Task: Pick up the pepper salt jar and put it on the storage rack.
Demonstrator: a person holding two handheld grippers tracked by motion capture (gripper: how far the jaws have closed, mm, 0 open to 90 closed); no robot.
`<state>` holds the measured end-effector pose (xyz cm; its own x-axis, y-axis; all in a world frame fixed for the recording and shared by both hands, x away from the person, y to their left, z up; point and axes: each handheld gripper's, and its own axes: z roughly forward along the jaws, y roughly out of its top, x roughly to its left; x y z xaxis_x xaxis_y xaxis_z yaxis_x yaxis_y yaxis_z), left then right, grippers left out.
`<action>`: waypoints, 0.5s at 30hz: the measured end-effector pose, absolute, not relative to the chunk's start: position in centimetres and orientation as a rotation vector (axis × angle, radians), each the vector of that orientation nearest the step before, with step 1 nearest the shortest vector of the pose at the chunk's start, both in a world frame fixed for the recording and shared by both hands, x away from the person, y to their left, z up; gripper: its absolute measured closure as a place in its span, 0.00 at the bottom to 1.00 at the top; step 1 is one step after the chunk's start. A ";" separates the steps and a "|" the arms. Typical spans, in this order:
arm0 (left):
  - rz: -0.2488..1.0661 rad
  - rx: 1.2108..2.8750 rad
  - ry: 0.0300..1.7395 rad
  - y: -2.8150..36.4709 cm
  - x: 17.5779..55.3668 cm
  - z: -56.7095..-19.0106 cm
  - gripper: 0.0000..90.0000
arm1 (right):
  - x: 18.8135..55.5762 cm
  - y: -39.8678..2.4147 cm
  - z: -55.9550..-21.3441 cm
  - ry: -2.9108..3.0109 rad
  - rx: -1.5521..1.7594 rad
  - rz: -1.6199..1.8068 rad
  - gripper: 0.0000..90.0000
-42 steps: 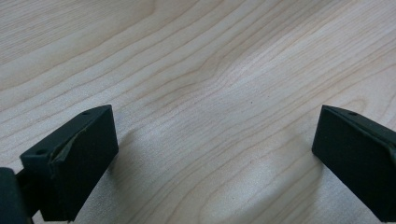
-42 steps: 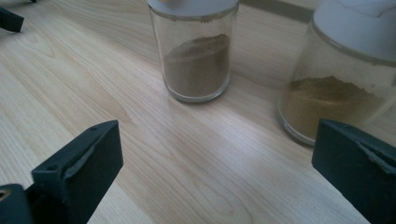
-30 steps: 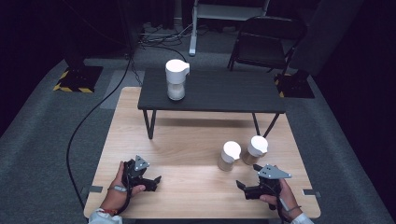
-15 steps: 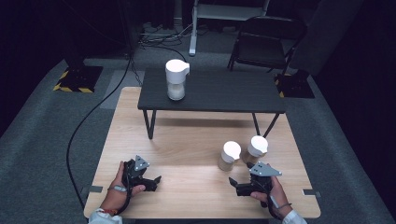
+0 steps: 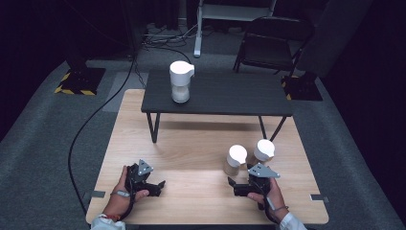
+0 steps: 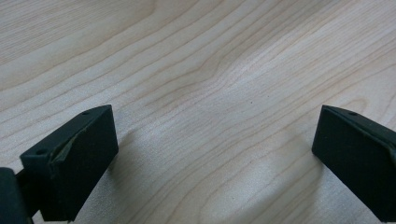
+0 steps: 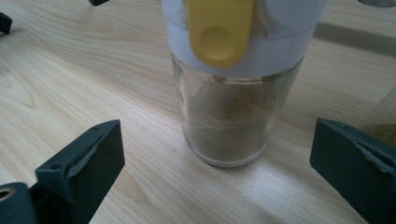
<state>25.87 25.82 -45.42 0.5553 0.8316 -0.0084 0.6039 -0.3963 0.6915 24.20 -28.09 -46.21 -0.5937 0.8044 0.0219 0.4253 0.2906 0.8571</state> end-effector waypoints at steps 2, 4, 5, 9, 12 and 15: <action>0.450 2.137 1.149 25.8 25.9 -45.4 0.00 | 24.3 -27.8 -46.3 2.145 1.107 1.229 0.03; 0.451 2.137 1.148 25.8 25.9 -45.4 0.00 | 24.4 -27.5 -46.4 2.138 1.114 1.229 0.03; 0.451 2.137 1.148 25.8 25.9 -45.4 0.00 | 24.5 -27.3 -46.5 2.131 1.117 1.226 0.03; 0.451 2.138 1.148 25.8 25.9 -45.4 0.00 | 24.7 -26.9 -46.6 2.112 1.146 1.230 0.04; 0.450 2.138 1.148 25.8 25.9 -45.4 0.00 | 25.0 -26.4 -46.7 2.095 1.160 1.235 0.04; 0.451 2.138 1.148 25.8 25.9 -45.4 0.00 | 25.1 -26.1 -46.8 2.082 1.179 1.234 0.04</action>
